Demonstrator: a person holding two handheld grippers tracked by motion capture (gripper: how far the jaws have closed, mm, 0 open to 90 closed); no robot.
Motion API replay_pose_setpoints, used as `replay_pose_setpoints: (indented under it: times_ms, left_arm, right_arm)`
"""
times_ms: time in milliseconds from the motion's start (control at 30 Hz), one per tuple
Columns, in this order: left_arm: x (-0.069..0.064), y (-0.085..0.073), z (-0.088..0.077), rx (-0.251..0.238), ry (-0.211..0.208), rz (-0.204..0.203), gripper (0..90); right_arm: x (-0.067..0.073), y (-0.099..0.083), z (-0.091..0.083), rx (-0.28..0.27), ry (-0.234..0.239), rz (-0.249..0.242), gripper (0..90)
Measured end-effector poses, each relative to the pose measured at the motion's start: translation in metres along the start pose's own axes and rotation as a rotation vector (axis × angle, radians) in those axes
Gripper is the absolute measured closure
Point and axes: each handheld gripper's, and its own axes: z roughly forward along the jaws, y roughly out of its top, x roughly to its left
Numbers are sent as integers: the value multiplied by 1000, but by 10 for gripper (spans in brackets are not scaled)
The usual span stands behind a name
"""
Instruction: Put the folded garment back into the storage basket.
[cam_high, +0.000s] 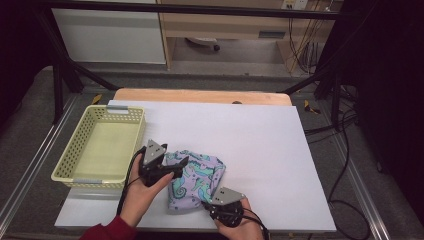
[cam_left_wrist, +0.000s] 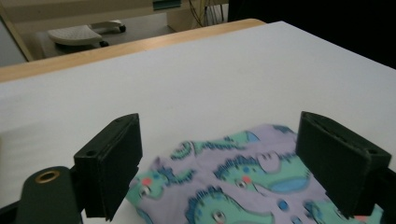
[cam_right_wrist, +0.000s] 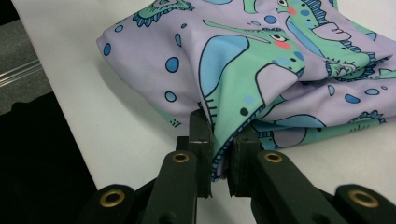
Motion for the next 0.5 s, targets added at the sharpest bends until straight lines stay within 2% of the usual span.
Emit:
replay_pose_setpoints:
  times_ms: [133, 200, 233, 367, 500]
  left_arm:
    - [12, 6, 19, 35, 1, -21, 146]
    - [13, 5, 21, 47, 10, -17, 148]
    - [17, 0, 27, 73, 12, -9, 146]
    - [25, -11, 28, 84, 24, -46, 149]
    - [29, -17, 25, 97, 26, -63, 149]
  right_arm:
    - [-3, -1, -3, -3, -3, 11, 828]
    - [-4, -1, -1, 2, -3, 10, 828]
    - [-5, -2, 1, 8, 0, 9, 828]
    - [-5, -2, 1, 8, 3, 7, 828]
    - [-5, 0, -7, -7, 4, 1, 828]
